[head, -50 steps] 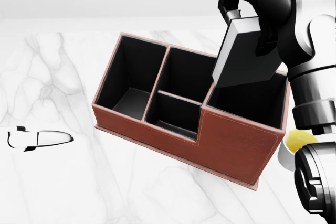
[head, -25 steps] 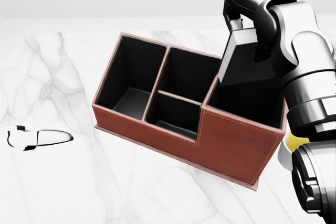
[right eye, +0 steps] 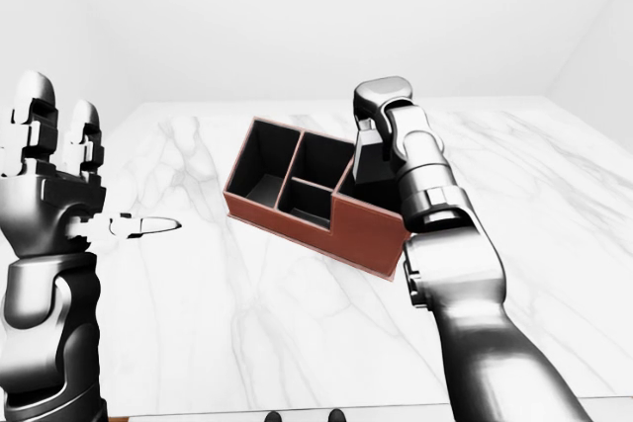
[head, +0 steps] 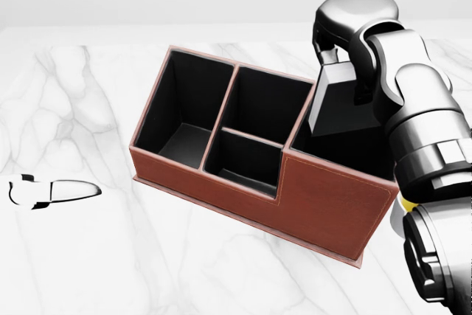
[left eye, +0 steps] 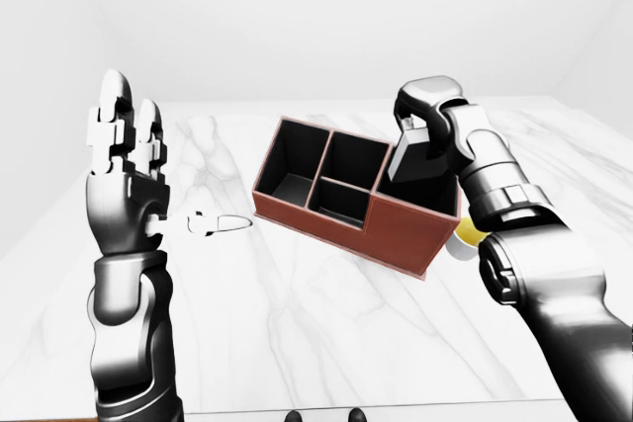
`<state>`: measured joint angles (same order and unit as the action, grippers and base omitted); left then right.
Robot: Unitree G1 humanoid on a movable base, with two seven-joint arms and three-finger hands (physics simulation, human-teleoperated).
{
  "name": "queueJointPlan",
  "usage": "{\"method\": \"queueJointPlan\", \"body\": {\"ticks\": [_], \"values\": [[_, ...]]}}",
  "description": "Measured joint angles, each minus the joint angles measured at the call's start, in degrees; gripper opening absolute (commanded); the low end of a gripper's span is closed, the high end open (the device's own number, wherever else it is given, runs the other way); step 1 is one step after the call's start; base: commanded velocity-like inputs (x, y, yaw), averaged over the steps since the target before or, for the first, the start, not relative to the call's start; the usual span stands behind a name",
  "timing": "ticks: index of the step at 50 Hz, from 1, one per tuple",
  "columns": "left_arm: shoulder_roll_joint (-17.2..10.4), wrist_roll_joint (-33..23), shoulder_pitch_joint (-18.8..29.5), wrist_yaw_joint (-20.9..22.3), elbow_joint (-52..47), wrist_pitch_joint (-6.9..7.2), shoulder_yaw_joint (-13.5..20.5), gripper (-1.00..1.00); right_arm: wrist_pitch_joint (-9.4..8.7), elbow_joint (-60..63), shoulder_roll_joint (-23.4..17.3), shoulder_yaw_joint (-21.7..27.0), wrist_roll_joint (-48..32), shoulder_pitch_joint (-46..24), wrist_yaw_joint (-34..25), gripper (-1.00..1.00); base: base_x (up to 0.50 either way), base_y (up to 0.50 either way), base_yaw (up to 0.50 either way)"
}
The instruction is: Pick up the book and place it in the right compartment of the caddy.
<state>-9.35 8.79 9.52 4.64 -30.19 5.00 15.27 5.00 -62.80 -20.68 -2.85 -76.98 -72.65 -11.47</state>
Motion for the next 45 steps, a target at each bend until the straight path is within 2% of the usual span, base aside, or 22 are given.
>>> {"method": "queueJointPlan", "body": {"ticks": [5,13,22,32,45], "values": [[-0.05,0.02,0.06,-0.09,0.06,0.0,0.03,1.0,0.0,-1.04,0.34,-0.26,-0.24,0.17,0.84,-1.0,0.0,0.0,0.0],[3.24,3.06,-10.76,7.08,-4.69,0.0,4.09,1.0,0.0,-2.59,0.78,-0.6,-0.76,0.35,2.15,-1.0,0.0,0.0,0.0],[6.65,3.49,-17.43,12.21,-7.56,0.0,6.72,1.0,0.0,-4.48,1.22,-0.88,-1.31,0.62,3.9,-1.0,0.0,0.0,0.0],[8.72,3.54,-20.53,14.78,-9.82,0.0,8.35,1.0,0.0,-6.64,1.49,-1.04,-1.49,0.81,5.92,-1.0,0.0,0.0,0.0],[9.51,3.68,-21.37,15.71,-11.59,0.0,9.46,1.0,-0.65,-8.68,1.42,-1.25,-1.91,1.03,8.25,-1.0,0.0,0.0,0.0]]}}
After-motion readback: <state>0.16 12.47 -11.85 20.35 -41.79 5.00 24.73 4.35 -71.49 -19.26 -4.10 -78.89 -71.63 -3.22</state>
